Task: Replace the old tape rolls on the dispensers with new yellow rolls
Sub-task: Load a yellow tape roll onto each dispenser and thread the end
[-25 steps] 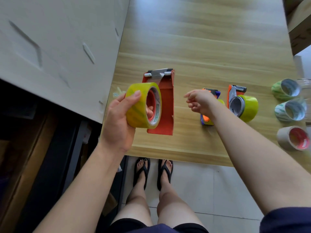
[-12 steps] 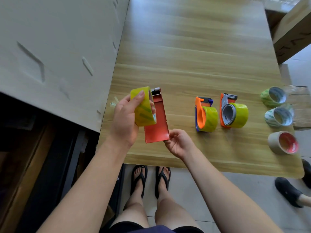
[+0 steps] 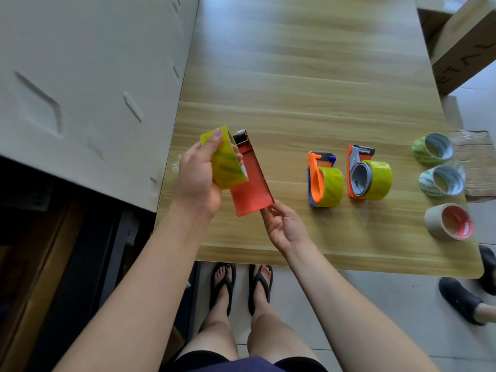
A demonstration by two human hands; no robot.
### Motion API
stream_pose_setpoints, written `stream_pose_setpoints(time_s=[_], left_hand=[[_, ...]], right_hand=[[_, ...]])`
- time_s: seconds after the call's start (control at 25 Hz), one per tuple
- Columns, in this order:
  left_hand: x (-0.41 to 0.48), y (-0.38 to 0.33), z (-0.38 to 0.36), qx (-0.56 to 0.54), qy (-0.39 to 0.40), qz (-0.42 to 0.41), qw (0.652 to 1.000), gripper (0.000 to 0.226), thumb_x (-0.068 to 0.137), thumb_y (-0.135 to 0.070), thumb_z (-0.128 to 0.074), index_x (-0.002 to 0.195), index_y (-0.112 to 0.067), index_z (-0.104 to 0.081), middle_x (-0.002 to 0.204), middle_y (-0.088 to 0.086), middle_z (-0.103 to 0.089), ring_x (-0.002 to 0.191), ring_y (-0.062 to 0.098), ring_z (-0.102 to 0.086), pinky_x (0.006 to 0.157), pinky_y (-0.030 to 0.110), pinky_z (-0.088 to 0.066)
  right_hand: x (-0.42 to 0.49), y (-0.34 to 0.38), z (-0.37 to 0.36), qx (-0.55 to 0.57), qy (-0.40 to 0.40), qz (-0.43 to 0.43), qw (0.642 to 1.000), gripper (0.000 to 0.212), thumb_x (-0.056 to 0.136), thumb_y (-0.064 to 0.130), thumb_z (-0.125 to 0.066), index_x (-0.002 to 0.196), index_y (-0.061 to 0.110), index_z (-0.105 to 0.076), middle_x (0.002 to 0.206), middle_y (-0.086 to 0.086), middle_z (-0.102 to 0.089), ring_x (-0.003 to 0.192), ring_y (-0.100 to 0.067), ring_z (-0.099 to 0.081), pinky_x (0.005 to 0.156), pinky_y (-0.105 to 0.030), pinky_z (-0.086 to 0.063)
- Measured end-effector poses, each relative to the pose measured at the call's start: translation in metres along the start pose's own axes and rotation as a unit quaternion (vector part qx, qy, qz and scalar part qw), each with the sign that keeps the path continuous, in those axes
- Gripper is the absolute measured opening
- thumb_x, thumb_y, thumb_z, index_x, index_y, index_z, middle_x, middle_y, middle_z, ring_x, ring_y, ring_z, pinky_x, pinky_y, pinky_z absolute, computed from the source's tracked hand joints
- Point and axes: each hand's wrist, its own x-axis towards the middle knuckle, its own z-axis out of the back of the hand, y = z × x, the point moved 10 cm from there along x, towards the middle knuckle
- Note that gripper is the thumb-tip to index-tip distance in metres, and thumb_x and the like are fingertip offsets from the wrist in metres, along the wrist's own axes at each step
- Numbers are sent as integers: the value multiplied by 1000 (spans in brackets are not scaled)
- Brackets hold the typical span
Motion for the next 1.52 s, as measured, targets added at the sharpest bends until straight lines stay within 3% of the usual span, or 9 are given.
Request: stream_pose_setpoints(time_s=[0.16, 0.32, 0.44, 0.72, 0.88, 1.04, 1.16, 1.36, 1.52], left_hand=[[-2, -1, -1, -12, -9, 22, 1000, 20, 89, -28, -56, 84, -9, -58, 59, 1, -59, 53, 16, -59, 61, 28, -51], [-8, -2, -5, 1, -7, 68, 998, 37, 87, -45, -53, 75, -10, -58, 50, 0, -56, 44, 14, -53, 51, 22, -47], [-14, -10, 4, 20, -16, 87, 996, 39, 92, -39, -48, 70, -9, -58, 46, 2, -55, 39, 14, -50, 46, 19, -46], [-30, -50, 28, 59, 27, 145, 987, 34, 72, -36, -55, 64, -5, -64, 40, -2, -47, 33, 9, -43, 43, 14, -41], [-32, -64, 24, 65, 42, 138, 987, 35, 68, -36, -56, 60, -5, -69, 40, -4, -48, 33, 8, -45, 43, 15, -43], [-38, -71, 16, 76, 76, 116, 987, 28, 69, -34, -54, 76, -8, -60, 39, -5, -51, 32, 8, -46, 43, 15, -42], [-38, -80, 15, 90, 78, 110, 987, 36, 69, -43, -53, 70, -9, -62, 35, -4, -47, 31, 9, -46, 43, 15, -43], [-46, -70, 11, 122, 121, 135, 976, 38, 56, -46, -63, 61, -9, -69, 32, -4, -43, 29, 10, -44, 43, 18, -43], [-45, -78, 13, 52, 131, 101, 985, 33, 68, -36, -52, 60, -9, -68, 32, -4, -45, 29, 8, -46, 44, 16, -44]], right_hand=[[3, 19, 8, -219, -102, 85, 967, 12, 89, 4, -57, 78, 7, -57, 62, -4, -60, 53, -10, -58, 52, -24, -54], [7, 29, 24, -175, -171, 106, 964, 7, 93, 5, -52, 87, 7, -54, 81, -9, -64, 70, -15, -64, 57, -25, -56], [16, 64, 30, -161, -202, 152, 954, 2, 95, 2, -48, 94, 3, -50, 81, -11, -62, 70, -19, -64, 55, -24, -58], [39, 163, -48, -352, -116, 281, 885, 23, 92, -2, -50, 74, 11, -45, 75, -10, -60, 66, -19, -64, 46, -24, -55], [40, 190, -89, -373, -70, 317, 869, 21, 90, -1, -54, 74, 12, -49, 76, -8, -62, 63, -10, -68, 49, -27, -56], [30, 229, -84, -366, -90, 340, 862, 20, 89, 0, -54, 74, 11, -51, 76, -9, -63, 61, -9, -70, 48, -24, -54], [27, 238, -81, -408, -91, 338, 843, 19, 89, 1, -56, 74, 12, -53, 77, -9, -65, 64, -10, -71, 48, -24, -54], [33, 233, -84, -422, -89, 316, 845, 18, 90, 3, -55, 75, 13, -52, 77, -7, -64, 60, -8, -70, 47, -25, -55], [33, 223, -79, -397, -94, 313, 858, 19, 91, 2, -54, 75, 12, -52, 76, -8, -63, 59, -8, -70, 48, -24, -55]])
